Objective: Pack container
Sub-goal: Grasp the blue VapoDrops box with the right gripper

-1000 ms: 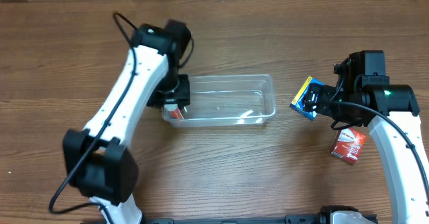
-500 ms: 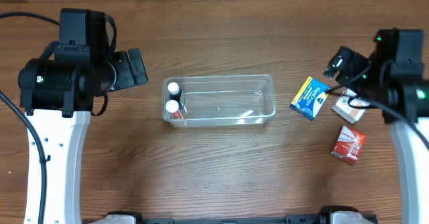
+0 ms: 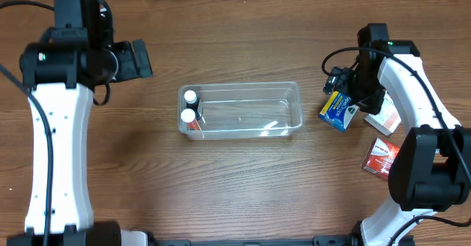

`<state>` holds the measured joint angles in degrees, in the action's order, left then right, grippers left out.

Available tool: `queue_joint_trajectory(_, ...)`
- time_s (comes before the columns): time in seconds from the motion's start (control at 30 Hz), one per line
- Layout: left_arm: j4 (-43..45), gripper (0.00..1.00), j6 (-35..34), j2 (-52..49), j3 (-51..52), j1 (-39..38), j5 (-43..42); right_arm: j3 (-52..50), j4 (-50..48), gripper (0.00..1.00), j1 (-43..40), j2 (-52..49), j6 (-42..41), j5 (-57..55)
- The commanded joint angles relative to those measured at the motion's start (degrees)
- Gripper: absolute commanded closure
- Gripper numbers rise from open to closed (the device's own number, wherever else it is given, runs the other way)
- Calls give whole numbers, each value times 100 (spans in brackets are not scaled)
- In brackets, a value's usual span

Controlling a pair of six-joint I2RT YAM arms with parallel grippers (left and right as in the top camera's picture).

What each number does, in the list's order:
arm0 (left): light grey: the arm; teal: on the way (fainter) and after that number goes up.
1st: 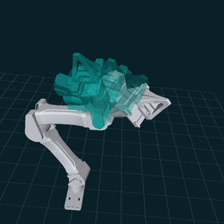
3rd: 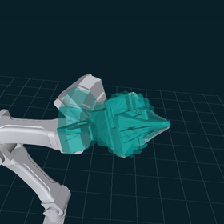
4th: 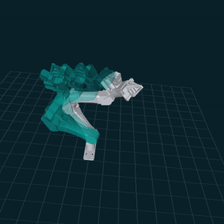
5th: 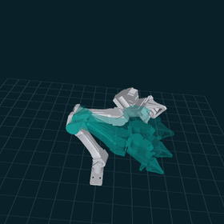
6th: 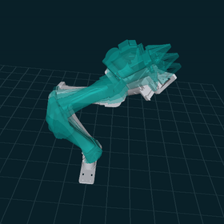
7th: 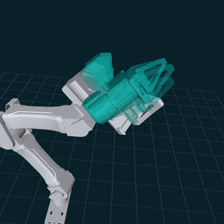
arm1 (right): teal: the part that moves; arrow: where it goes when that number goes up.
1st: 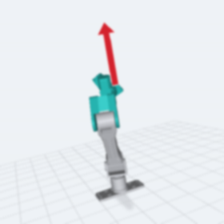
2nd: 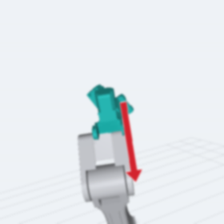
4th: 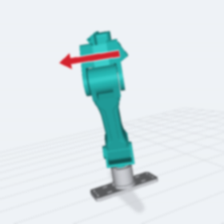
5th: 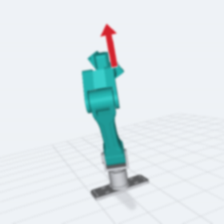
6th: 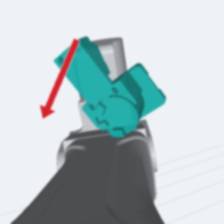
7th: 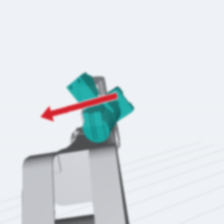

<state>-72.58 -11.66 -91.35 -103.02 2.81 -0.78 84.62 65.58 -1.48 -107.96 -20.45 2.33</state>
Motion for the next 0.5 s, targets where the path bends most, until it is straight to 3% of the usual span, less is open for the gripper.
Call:
queue_joint_trajectory(0.0,42,0,527,-468,-22,426,-549,-162,-109,0,-22,39,118,-162)
queue_joint_trajectory(0.47,-85,0,592,-732,-22,450,-527,-767,-1274,0,-20,-527,186,-227)
